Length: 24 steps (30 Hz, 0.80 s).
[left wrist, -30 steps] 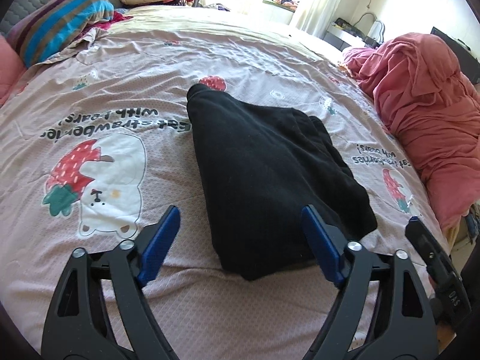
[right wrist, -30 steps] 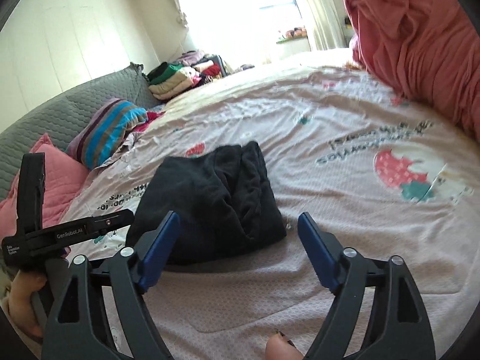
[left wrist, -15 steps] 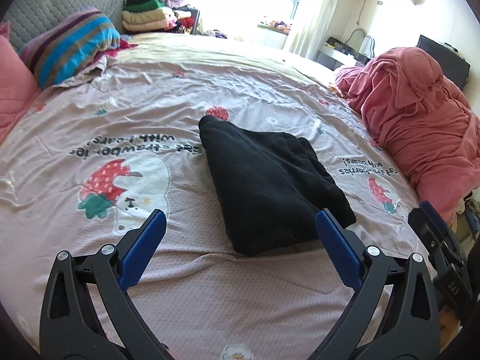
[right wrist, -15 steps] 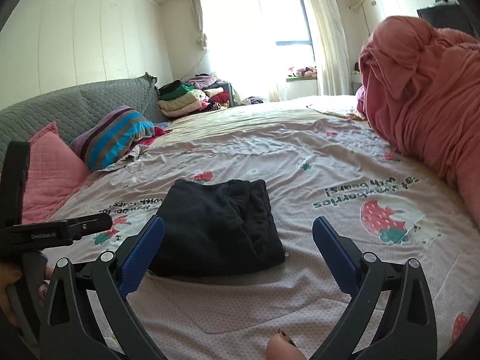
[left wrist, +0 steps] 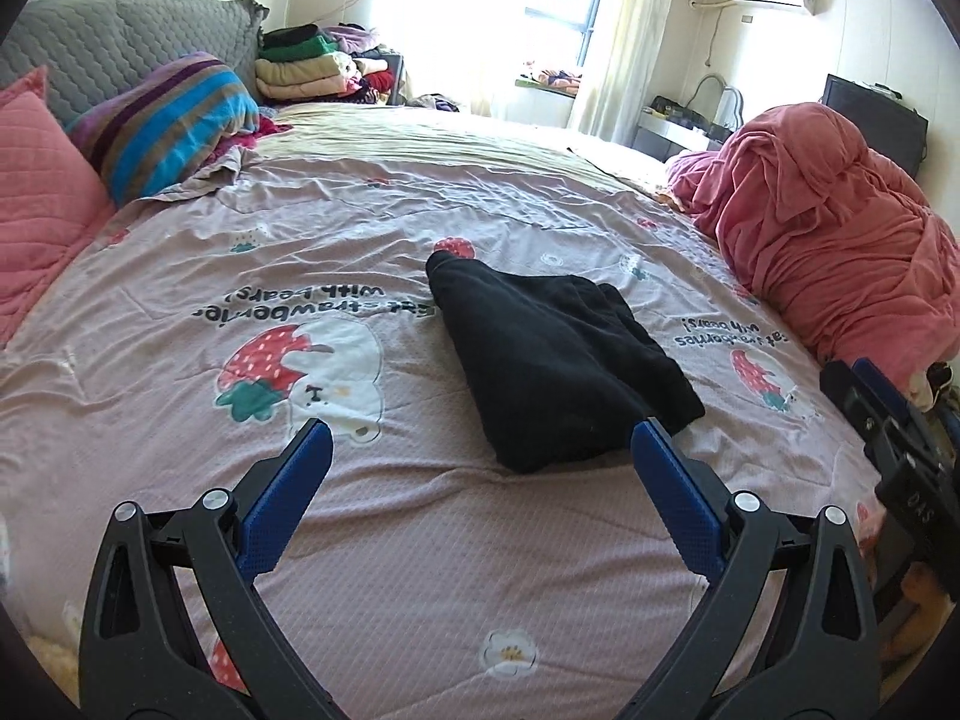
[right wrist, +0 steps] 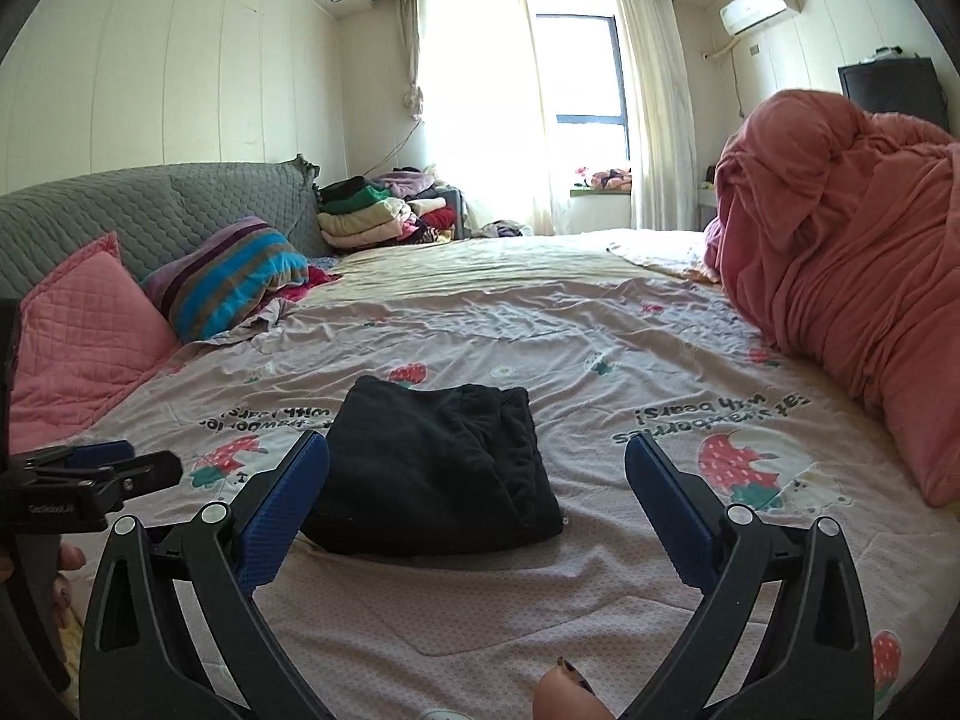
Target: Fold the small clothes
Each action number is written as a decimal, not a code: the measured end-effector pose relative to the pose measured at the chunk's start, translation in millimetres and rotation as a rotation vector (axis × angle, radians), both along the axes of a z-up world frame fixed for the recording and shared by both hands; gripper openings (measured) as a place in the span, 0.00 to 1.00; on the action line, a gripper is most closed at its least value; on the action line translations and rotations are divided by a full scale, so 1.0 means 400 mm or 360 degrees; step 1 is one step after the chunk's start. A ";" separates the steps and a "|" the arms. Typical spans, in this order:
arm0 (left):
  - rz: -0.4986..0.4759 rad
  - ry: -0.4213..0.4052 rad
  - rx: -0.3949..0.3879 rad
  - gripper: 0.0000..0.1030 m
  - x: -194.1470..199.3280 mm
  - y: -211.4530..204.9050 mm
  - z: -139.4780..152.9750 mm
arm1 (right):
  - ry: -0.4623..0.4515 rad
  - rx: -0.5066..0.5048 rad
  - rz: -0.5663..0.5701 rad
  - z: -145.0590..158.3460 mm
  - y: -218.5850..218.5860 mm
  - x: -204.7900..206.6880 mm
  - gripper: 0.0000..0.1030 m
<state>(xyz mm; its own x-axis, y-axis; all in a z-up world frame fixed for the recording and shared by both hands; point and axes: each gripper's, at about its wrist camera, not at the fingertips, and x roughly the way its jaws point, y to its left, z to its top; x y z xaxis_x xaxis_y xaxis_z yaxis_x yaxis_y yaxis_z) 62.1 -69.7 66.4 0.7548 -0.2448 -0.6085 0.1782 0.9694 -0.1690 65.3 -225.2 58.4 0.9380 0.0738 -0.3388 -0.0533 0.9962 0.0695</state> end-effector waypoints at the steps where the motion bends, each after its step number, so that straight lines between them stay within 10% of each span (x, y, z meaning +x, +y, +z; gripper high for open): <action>1: -0.0001 -0.0004 0.0004 0.91 -0.008 0.002 -0.002 | 0.0000 -0.0010 -0.0006 -0.002 0.001 -0.005 0.96; 24: 0.0083 0.0078 0.0034 0.91 -0.089 0.048 -0.139 | 0.0192 -0.0123 -0.0041 -0.156 0.040 -0.063 0.96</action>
